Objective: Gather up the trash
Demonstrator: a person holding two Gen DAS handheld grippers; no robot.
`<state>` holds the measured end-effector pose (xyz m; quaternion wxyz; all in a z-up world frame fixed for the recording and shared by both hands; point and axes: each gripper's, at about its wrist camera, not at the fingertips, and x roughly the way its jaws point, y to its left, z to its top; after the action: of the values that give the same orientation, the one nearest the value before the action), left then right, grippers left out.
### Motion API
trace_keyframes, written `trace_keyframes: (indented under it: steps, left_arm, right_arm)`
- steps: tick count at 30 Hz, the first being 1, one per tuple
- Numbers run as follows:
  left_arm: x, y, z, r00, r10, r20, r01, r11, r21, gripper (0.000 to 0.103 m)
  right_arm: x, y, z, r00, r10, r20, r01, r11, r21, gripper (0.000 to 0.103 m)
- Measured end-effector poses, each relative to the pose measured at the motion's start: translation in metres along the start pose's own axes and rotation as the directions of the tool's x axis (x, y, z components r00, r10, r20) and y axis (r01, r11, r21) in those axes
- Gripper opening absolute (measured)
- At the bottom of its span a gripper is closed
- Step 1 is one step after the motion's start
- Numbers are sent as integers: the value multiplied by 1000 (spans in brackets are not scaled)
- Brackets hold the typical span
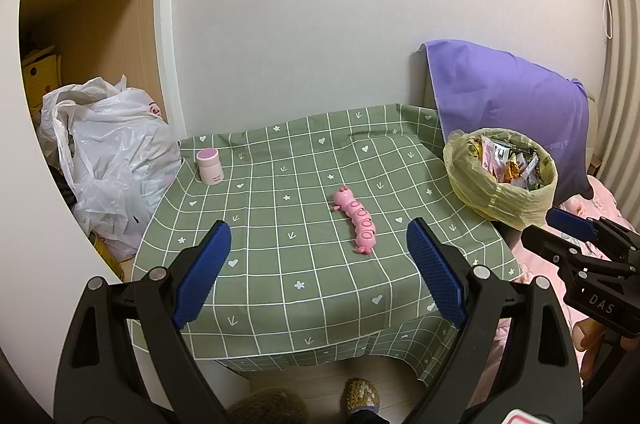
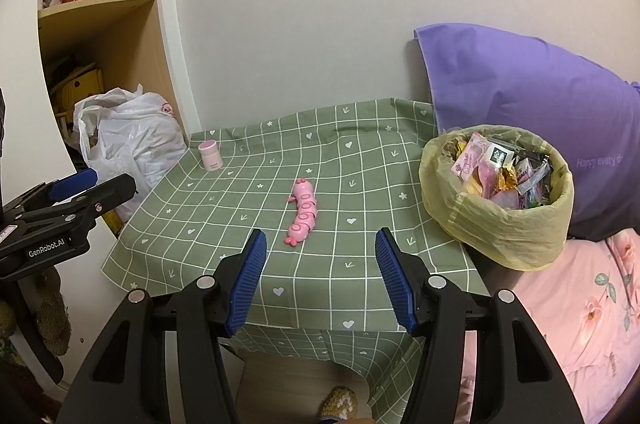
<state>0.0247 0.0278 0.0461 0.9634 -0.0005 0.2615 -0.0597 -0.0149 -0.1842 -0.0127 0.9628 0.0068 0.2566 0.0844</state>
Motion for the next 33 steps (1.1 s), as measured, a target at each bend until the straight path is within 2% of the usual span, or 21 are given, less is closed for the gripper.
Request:
trace_keyframes:
  steps: [33]
  left_arm:
    - [-1,-7,-4,1000,1,5,-1,1000,9,85]
  right_arm:
    - [-2,1,2,1000,-19,2,19,1000,-9,54]
